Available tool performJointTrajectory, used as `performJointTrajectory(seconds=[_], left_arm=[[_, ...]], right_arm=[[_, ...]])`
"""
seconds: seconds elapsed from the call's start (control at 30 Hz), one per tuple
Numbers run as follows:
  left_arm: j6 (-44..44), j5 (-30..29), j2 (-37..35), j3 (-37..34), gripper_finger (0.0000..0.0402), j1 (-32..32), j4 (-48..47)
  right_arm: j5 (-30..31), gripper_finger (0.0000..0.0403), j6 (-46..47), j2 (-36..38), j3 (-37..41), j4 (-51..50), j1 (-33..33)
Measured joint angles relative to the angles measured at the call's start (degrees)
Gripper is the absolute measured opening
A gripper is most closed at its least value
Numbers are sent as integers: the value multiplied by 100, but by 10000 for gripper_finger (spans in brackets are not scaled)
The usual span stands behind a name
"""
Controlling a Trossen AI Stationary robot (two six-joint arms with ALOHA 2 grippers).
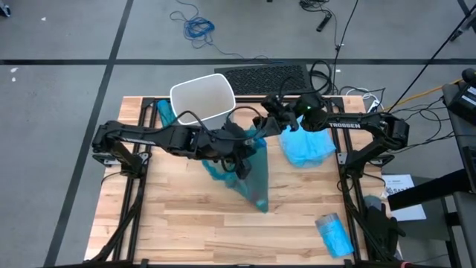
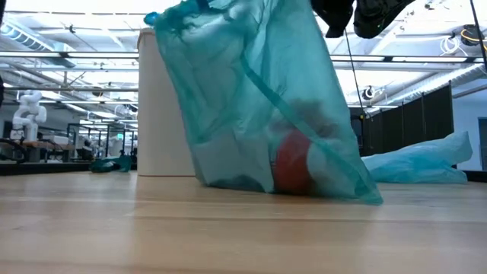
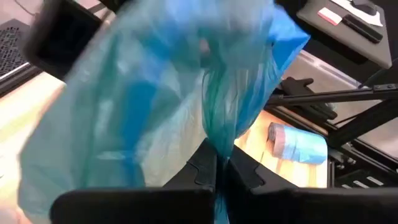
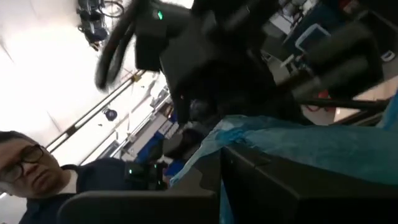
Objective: Place trash/remove bag and relplace
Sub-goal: Close the blue trash bag
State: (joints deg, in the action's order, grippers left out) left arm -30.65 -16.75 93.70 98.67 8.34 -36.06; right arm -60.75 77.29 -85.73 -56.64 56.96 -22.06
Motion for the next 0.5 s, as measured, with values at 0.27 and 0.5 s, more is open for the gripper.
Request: performJointTrajectory(seconds=[0.27, 0.5], left_arm=[[4, -158, -503, 2, 21, 13, -446], [146, -384, -799, 9, 22, 202, -420]], right_arm=[[-139, 0, -19, -4, 0, -16, -17], [-212, 0, -52, -4, 0, -20, -82]])
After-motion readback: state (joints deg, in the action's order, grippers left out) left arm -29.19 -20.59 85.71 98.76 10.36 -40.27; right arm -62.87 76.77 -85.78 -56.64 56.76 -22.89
